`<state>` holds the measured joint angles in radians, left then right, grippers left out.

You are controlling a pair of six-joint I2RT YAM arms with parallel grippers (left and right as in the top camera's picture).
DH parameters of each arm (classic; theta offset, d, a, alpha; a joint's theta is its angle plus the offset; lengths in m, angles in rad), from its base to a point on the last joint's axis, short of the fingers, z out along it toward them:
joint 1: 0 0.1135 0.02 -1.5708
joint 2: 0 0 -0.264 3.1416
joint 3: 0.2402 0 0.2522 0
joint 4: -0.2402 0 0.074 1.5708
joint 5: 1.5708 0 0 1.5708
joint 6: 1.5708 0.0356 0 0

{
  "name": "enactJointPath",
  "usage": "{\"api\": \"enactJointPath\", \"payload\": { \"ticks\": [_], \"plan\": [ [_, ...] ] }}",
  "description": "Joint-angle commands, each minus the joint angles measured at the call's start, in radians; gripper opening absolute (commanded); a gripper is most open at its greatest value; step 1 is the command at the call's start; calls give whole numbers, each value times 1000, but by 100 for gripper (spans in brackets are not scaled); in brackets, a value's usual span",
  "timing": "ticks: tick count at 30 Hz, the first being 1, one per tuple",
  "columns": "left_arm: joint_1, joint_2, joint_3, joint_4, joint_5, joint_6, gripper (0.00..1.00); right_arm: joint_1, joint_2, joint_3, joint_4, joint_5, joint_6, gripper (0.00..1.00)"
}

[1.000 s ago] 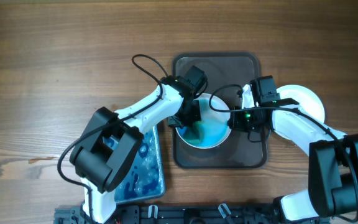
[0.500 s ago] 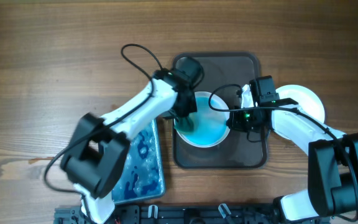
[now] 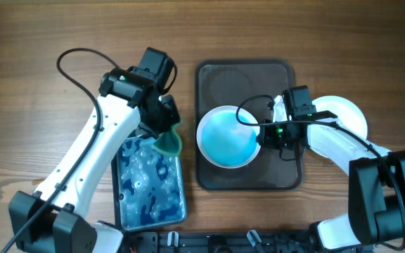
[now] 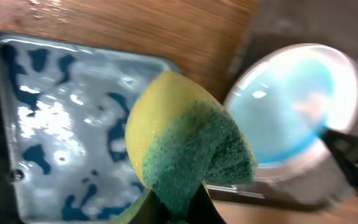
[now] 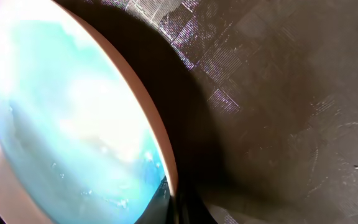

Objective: Clean dirty plates on tray and stack at the side
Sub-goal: 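Return the sponge to the basin with the left gripper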

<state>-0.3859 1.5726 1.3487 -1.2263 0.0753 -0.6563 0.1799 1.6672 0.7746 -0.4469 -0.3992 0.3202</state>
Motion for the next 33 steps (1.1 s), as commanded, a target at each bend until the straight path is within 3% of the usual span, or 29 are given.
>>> {"api": "enactJointPath", "payload": {
  "ticks": [1,5,6,11,19,22,24,33],
  "plan": [
    [25,11,-177,82,-77,-47,7,-9,33,-31,-17,109,-2,4],
    [46,11,-349,225,-77,-93,7,-9,33,-31,-16,109,-2,4],
    [52,11,-372,250,-77,-93,11,-9,33,-31,-15,109,-2,4],
    [64,11,-386,309,-139,-92,22,-9,33,-31,-8,109,24,4],
    [64,42,-387,335,-189,-81,29,-9,33,-31,-5,108,24,4],
    [64,53,-388,333,-204,-82,21,-9,33,-31,-5,108,24,4],
    [64,59,-388,340,-254,-86,4,-9,33,-31,-5,109,24,4],
    [64,138,-388,443,-359,-82,4,-9,33,-31,0,109,24,4]
  ]
}}
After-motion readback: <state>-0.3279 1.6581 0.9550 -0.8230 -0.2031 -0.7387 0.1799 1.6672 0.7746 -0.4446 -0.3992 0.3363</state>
